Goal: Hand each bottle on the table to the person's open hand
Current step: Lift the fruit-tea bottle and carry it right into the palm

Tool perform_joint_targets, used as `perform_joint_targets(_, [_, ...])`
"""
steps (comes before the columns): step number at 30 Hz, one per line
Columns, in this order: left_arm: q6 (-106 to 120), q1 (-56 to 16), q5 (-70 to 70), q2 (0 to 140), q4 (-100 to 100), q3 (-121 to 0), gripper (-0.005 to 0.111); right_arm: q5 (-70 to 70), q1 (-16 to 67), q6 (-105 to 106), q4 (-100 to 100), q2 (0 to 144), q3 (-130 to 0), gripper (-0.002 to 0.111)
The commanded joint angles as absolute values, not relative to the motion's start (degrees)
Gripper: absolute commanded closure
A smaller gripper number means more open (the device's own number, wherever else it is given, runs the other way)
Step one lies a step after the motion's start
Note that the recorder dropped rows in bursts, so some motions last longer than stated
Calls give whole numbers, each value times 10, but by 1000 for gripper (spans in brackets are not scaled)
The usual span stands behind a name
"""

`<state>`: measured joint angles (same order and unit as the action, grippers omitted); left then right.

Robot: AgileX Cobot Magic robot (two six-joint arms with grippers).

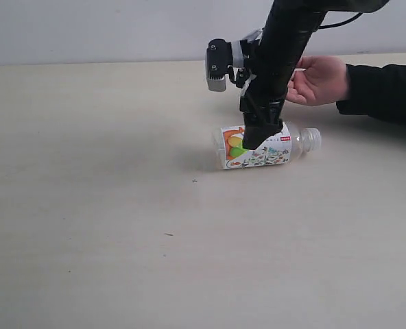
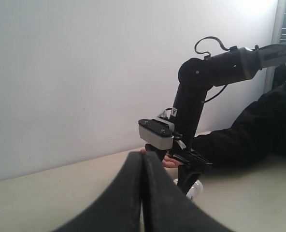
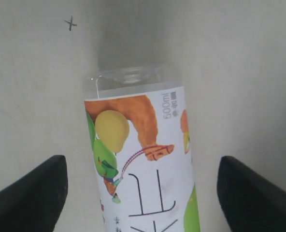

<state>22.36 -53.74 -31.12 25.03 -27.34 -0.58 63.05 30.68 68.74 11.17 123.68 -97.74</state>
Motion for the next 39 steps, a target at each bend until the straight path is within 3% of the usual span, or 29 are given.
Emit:
perform_joint_targets(1, [223,-536,-316,246,-276,-4,107,616,307,693,114,1254,-976,28])
perform_joint_targets(13, [223,-536,-316,246,-276,-4,107,577,307,691,110,1305,-976,28])
perform_joint_targets(15, [223,-536,-316,246,-276,-4,107,572,307,688,110,1308,-976,34])
perform_joint_targets(19, [223,-536,-316,246,-276,-4,107,602,307,639,111,1297,-976,91])
perform_joint_targets(21, [223,-536,-316,246,-276,-4,107,624,307,585,111,1285,-976,108])
perform_joint_targets(39, [223,-536,-316,246,-276,-4,107,616,307,112,0,1200,-1089,108])
